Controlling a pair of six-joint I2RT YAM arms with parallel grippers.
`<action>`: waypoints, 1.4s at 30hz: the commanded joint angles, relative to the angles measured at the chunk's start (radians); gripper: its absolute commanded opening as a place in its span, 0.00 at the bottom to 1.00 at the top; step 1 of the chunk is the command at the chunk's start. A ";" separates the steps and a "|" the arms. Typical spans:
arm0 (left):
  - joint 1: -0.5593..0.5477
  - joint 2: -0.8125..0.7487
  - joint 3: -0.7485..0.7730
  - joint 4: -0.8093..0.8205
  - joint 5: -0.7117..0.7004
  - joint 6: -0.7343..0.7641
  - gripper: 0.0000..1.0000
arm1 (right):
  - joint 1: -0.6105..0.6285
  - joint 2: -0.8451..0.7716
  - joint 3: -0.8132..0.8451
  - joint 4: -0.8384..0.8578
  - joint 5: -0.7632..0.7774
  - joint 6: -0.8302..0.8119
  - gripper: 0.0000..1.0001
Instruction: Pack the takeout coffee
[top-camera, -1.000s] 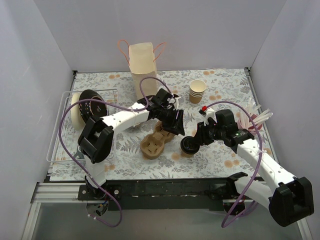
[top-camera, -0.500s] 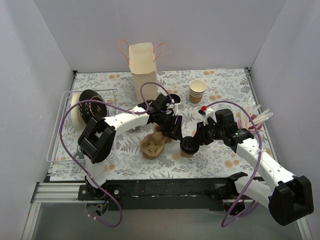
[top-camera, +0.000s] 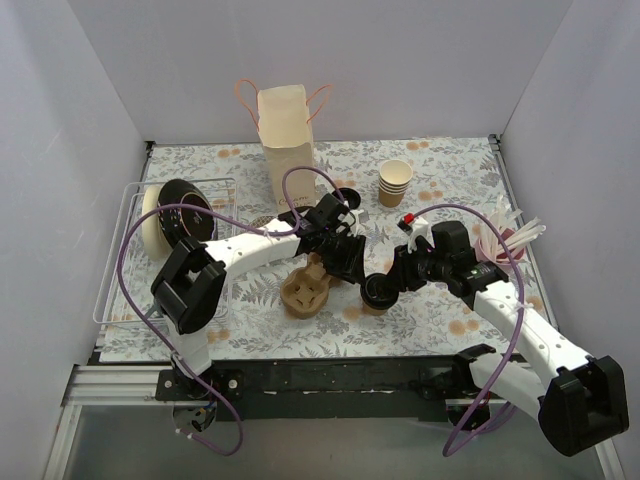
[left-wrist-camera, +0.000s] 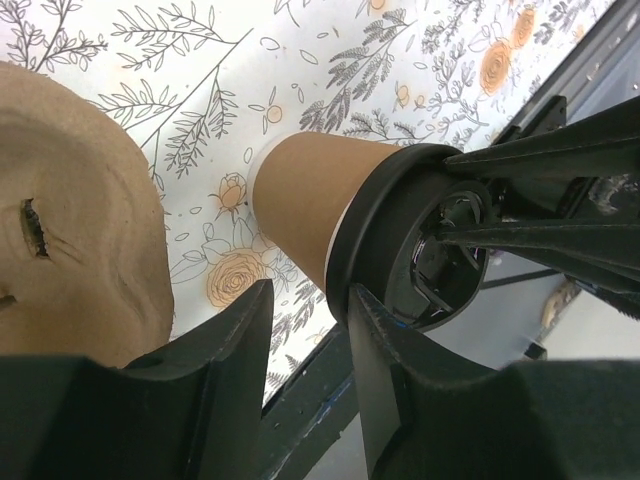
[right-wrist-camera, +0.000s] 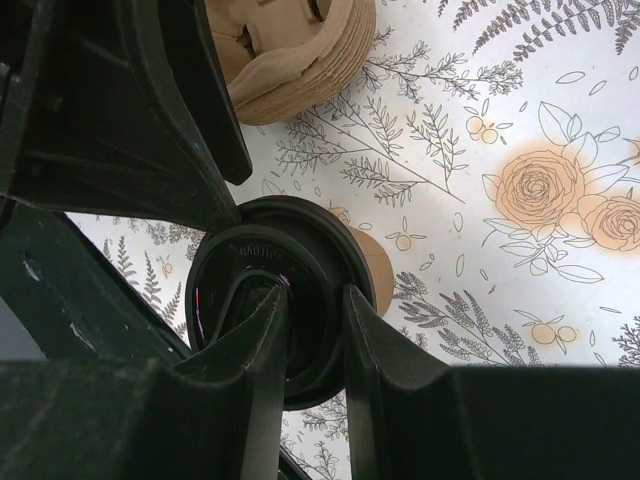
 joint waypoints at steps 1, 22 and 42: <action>-0.068 0.049 -0.108 -0.151 -0.195 0.007 0.34 | 0.006 0.022 -0.061 -0.057 0.046 -0.012 0.26; -0.048 -0.057 0.168 -0.237 -0.204 -0.097 0.47 | 0.006 0.175 0.101 -0.037 0.000 -0.216 0.28; -0.030 -0.151 0.075 -0.099 -0.100 -0.119 0.52 | 0.006 0.072 0.095 0.017 -0.038 -0.193 0.45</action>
